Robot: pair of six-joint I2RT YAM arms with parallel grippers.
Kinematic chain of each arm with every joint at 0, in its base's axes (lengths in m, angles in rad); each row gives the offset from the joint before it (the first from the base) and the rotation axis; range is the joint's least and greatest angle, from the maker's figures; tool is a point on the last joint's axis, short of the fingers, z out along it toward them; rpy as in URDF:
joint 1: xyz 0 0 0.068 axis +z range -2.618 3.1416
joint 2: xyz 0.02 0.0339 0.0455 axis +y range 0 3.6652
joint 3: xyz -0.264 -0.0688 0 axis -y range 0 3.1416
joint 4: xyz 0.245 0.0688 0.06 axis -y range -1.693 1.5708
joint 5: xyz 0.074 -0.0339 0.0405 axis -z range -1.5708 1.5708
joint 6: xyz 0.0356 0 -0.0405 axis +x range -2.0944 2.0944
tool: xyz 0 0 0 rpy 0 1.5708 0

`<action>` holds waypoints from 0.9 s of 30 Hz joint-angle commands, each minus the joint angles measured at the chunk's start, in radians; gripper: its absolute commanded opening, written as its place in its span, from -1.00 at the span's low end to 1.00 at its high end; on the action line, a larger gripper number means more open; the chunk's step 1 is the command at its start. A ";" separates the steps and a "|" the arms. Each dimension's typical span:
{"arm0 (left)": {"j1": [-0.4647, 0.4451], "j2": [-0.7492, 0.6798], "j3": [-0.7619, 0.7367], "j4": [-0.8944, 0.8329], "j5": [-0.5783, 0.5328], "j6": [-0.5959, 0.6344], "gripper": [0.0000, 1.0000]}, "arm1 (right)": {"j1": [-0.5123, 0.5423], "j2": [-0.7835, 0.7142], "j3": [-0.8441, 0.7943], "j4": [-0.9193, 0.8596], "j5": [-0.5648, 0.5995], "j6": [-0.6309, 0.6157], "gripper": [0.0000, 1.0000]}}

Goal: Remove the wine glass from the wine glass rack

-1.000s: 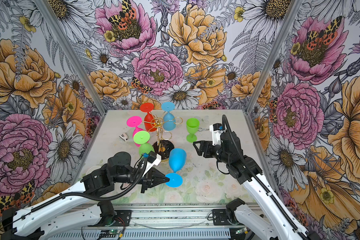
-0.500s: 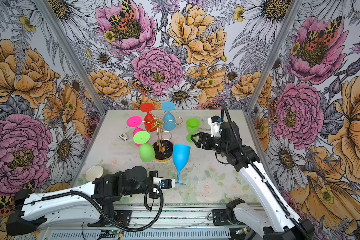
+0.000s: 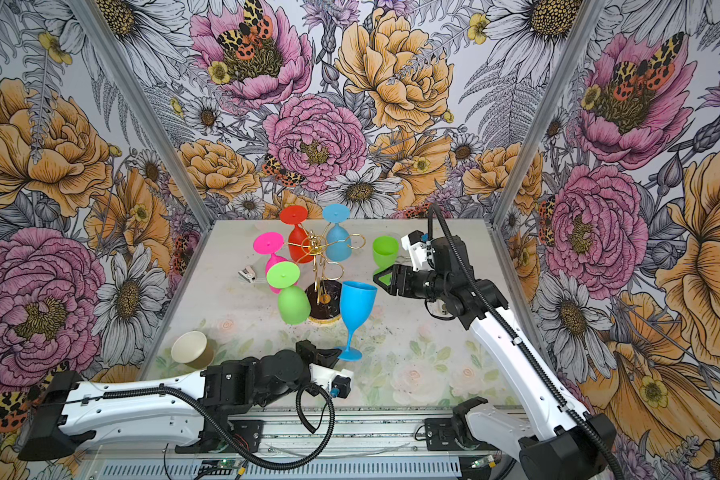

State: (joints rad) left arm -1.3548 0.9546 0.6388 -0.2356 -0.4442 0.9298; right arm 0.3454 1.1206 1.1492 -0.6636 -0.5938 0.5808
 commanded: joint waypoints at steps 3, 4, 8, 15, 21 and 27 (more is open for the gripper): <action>-0.012 -0.001 -0.034 0.102 -0.096 0.095 -1.00 | 0.002 0.006 0.029 -0.014 -0.030 -0.027 0.19; -0.012 0.005 -0.041 0.113 -0.105 0.106 -1.00 | 0.005 0.010 0.030 -0.019 -0.034 -0.030 0.18; -0.013 0.034 -0.054 0.124 -0.146 0.154 -1.00 | 0.022 0.027 0.032 -0.034 -0.047 -0.051 0.12; -0.018 0.053 -0.098 0.195 -0.216 0.231 -1.00 | 0.050 0.081 0.070 -0.106 -0.052 -0.103 -0.02; -0.019 0.057 -0.128 0.250 -0.260 0.294 -1.00 | 0.067 0.133 0.088 -0.142 -0.056 -0.148 -0.16; -0.020 0.059 -0.187 0.345 -0.309 0.394 -1.00 | 0.068 0.172 0.101 -0.151 -0.053 -0.172 -0.35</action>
State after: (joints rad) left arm -1.3708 1.0195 0.4671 -0.0013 -0.6945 1.2652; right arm 0.4076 1.2778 1.2152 -0.7914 -0.6380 0.4450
